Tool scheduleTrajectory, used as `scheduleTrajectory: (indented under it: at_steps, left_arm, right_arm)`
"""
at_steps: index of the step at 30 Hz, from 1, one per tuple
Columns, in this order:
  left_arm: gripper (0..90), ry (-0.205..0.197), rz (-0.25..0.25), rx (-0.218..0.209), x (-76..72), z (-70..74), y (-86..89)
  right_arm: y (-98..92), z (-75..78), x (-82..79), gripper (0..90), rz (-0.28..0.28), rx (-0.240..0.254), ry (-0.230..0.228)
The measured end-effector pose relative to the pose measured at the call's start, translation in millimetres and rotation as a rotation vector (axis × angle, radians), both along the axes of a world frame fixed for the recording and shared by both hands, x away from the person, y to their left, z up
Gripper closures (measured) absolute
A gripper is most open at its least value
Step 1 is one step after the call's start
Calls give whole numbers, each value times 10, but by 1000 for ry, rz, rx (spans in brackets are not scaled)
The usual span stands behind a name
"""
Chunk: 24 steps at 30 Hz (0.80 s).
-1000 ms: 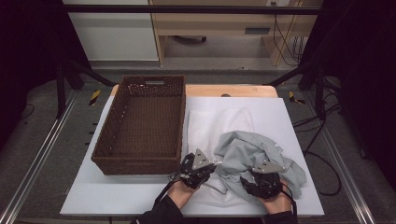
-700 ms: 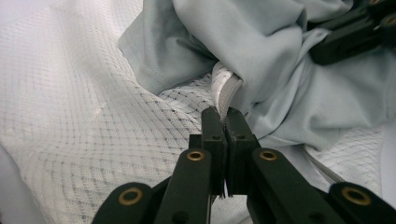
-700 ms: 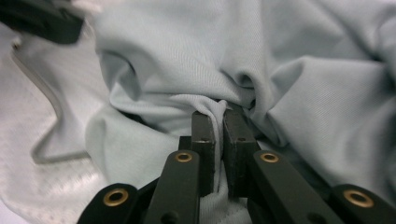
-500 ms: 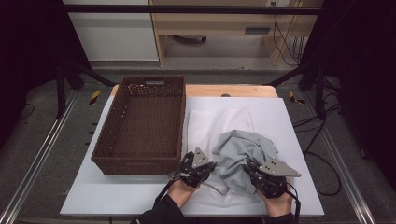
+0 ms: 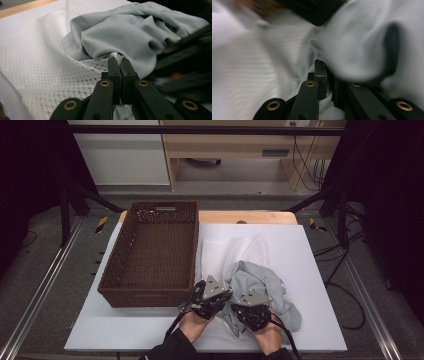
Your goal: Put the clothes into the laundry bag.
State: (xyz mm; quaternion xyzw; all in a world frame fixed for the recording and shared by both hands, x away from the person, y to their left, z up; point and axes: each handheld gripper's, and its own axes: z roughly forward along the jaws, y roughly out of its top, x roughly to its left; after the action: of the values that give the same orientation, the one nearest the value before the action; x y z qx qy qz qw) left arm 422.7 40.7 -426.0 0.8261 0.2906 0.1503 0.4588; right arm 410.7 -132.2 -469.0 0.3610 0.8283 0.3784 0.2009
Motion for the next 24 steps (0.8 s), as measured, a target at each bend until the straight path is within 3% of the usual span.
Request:
scheduleTrajectory:
  at_steps: [1,4,7,8,9,10,14,17,18,19,20,21,24]
  left_arm:
    - [884,5,-4,10,3,-22,-11]
    - [883,16,-3,21,26,-67,-1]
    - [883,16,-5,34,36,-81,30]
    - [883,16,-5,34,36,-81,30]
    - [883,17,-4,34,41,-83,40]
    - [883,17,0,35,52,-86,54]
    - [883,22,1,41,68,-97,68]
    - [883,22,1,45,71,-100,72]
    - [883,24,3,45,73,-101,73]
    - [883,24,3,45,73,-101,73]
    - [883,27,3,41,78,-104,75]
    - [882,31,2,39,81,-106,75]
    - [882,34,-1,39,87,-108,74]
  right_arm:
    - [27,-60,62,844,-55,-22,-42]
    - [25,-96,120,828,-103,-22,-74]
    - [-19,-88,111,738,-79,13,-54]
    - [-39,-59,87,647,-58,40,-33]
    - [-39,-59,87,647,-58,40,-33]
    - [-86,23,9,562,-22,64,-43]
    - [-290,250,-179,463,-22,109,-103]
    - [-404,371,-214,412,-53,131,-130]
    - [-542,501,-231,322,-117,139,-185]
    - [-542,501,-231,322,-117,139,-185]
    - [-628,539,-198,261,-173,125,-189]
    - [-651,526,-170,256,-183,121,-170]
    - [-658,378,-50,318,-198,80,-124]
